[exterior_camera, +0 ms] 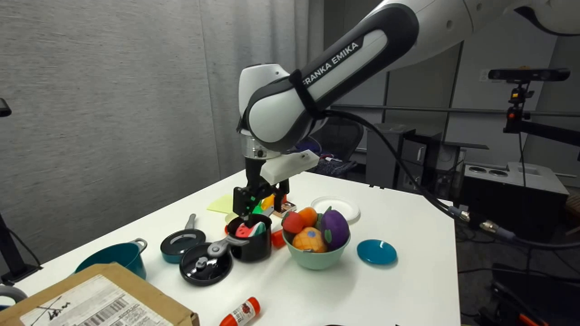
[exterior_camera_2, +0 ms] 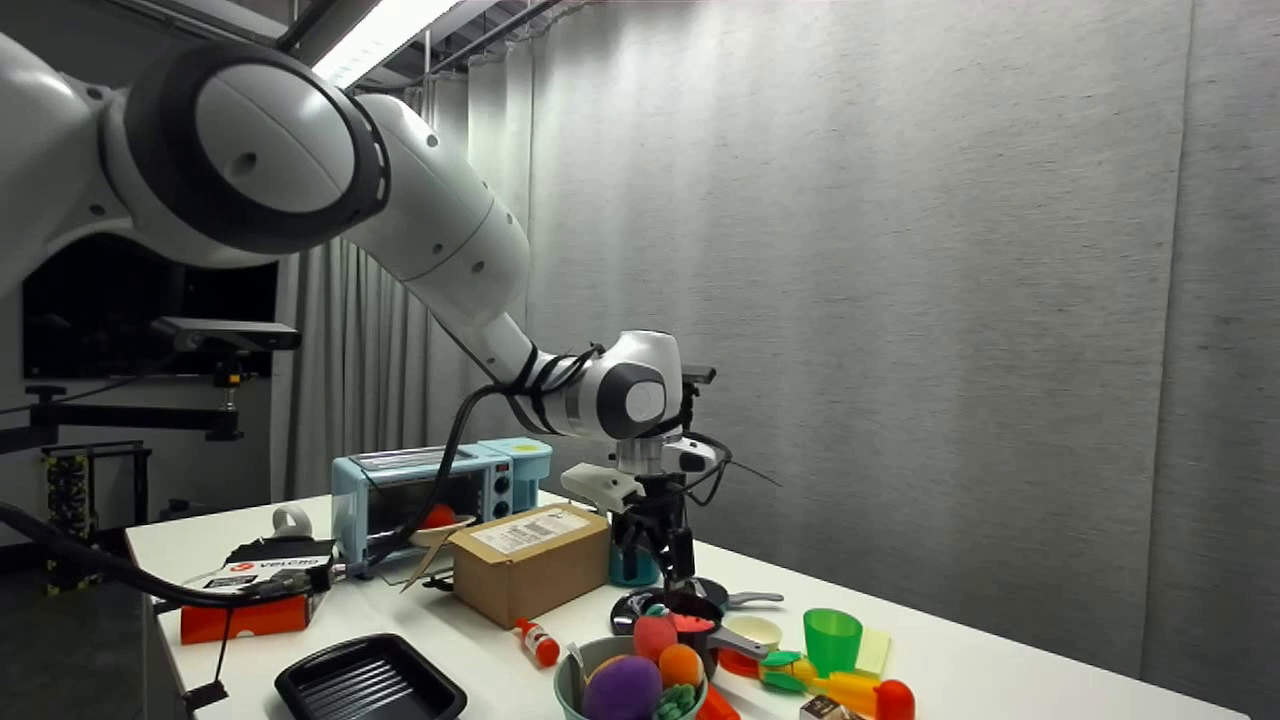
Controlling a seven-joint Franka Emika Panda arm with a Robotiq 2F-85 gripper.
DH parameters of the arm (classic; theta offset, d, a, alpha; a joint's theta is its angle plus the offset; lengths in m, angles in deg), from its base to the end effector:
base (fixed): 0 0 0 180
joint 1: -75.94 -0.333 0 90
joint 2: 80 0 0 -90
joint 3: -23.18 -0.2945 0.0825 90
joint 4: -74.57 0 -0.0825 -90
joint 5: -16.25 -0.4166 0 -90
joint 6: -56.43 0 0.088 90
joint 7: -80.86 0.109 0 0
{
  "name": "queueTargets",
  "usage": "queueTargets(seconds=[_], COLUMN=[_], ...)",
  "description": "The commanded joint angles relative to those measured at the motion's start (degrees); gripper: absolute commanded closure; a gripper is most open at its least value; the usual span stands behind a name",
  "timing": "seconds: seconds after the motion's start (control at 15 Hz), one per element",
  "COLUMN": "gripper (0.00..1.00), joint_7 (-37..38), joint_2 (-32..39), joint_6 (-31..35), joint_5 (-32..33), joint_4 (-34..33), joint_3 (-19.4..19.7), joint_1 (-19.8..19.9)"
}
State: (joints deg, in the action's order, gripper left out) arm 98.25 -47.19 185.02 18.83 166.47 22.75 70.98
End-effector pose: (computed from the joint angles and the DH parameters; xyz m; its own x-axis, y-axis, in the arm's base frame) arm 0.7106 0.0651 0.2636 0.9805 -0.1819 0.0740 -0.1832 -0.9830 0.0113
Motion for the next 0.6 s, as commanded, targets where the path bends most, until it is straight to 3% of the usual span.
queueTargets(seconds=[0.0, 0.07, 0.13, 0.53], gripper=[0.0, 0.0, 0.0, 0.0], joint_7=[-3.0, -3.6, -6.5, -10.6], joint_2=[5.5, 6.4, 1.5, -2.1], joint_6=[-9.3, -11.4, -10.3, -6.3], joint_5=[0.6, 1.1, 1.5, 10.1], joint_4=[-9.7, -11.3, -4.7, -0.9], joint_3=[-0.1, 0.0, 0.7, 4.9], joint_1=[-1.5, -1.8, 0.0, 0.1])
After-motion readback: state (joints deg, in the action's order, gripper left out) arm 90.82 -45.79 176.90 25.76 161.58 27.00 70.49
